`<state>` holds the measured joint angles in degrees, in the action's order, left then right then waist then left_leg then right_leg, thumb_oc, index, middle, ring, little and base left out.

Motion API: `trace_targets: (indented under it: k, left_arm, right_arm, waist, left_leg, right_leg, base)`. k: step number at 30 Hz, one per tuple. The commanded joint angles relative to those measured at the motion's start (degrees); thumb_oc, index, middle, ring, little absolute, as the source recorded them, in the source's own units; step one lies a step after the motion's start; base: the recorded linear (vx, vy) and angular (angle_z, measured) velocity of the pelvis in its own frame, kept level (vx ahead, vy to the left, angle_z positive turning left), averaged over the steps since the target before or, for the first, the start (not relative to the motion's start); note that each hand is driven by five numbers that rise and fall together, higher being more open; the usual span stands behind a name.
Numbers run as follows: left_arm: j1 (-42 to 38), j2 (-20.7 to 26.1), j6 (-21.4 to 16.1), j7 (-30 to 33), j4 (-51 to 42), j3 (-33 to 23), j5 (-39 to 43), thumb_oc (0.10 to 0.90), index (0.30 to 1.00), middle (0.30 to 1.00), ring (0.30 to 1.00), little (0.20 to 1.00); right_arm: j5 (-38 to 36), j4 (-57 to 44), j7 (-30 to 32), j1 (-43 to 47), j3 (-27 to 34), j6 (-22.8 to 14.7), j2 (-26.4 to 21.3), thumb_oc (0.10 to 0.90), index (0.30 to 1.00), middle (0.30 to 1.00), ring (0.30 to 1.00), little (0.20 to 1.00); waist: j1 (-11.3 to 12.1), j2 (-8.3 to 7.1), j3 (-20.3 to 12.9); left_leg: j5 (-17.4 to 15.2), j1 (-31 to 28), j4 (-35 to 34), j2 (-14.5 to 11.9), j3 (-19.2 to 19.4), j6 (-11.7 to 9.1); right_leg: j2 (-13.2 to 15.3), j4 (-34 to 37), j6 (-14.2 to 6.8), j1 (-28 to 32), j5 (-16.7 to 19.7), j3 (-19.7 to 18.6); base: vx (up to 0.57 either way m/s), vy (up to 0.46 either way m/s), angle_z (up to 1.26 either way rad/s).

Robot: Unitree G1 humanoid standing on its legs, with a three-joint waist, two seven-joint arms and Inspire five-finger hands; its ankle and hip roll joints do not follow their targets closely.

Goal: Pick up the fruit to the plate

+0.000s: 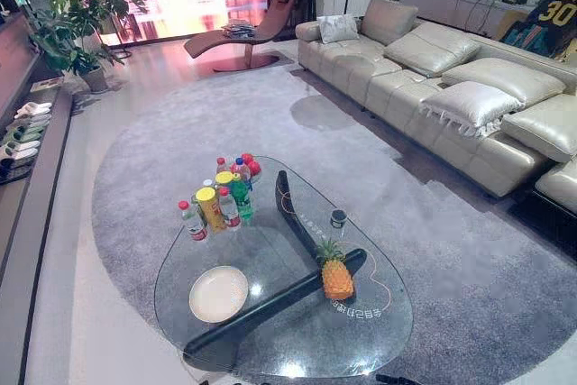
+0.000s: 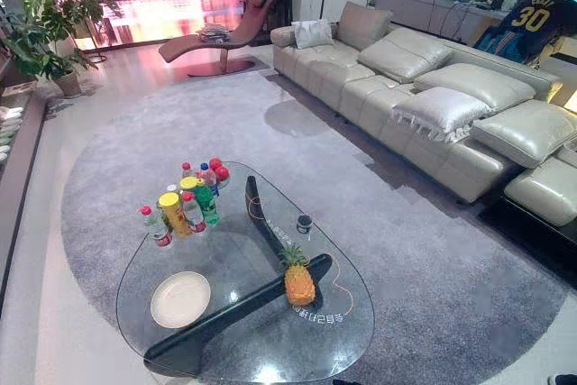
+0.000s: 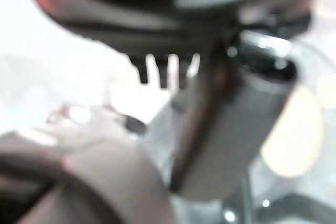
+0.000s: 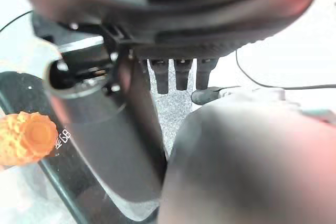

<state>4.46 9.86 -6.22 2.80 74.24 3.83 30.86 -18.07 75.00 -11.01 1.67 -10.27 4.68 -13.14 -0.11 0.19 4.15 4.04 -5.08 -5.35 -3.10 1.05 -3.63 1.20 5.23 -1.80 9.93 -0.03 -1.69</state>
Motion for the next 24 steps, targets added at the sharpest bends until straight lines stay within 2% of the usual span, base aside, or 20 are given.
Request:
trace_targets:
  k: [1,5,13,24]
  left_arm:
    - [-5.4,0.2,-2.8,-0.9,1.8,0.9,1.3,0.8,0.9,0.9,0.9,0.9]
    - [-5.3,0.1,-4.3,-1.7,1.3,0.6,2.5,0.8,0.9,0.9,0.9,0.9]
    - [-5.4,0.2,-3.5,-1.8,1.4,0.9,1.3,0.8,0.9,0.9,0.9,0.9]
    - [-4.4,0.3,-4.1,-1.5,1.4,0.9,0.9,0.8,0.9,0.9,0.9,0.9]
  right_arm:
    - [1.6,4.2,0.5,1.3,-0.8,1.3,0.1,0.8,0.9,0.9,0.9,0.9]
    - [1.5,4.2,0.5,1.3,-0.8,1.3,0.0,0.8,0.9,0.9,0.9,0.9]
    - [1.7,4.5,0.9,1.7,-0.5,1.2,-0.3,0.8,0.9,0.9,0.9,0.9]
    - [1.0,4.4,11.0,1.1,1.8,-1.9,-0.9,0.8,0.9,0.9,0.9,0.9]
  waist:
    - [0.9,-1.02,1.9]
    - [1.0,-1.05,2.1]
    - [1.0,-0.98,2.2]
    - [0.6,-0.75,3.1]
  left_leg:
    - [-7.4,-5.1,0.3,5.4,0.0,2.5]
    - [-7.4,-5.1,0.3,5.4,-0.1,2.5]
    - [-7.3,-4.9,0.3,5.4,-0.1,2.6]
    - [-7.0,-4.4,0.3,5.5,0.0,2.7]
  right_leg:
    - [0.2,-0.2,-3.2,-0.9,0.6,2.8]
    - [0.2,-0.2,-3.2,-0.9,0.6,2.9]
    - [0.3,-0.2,-3.3,-1.1,0.7,2.8]
    - [0.3,-0.2,-3.4,-1.9,1.3,2.1]
  base:
    - [0.16,0.185,-0.67]
    - [0.0,0.0,0.0]
    - [0.0,0.0,0.0]
    - [0.01,-0.003,0.0]
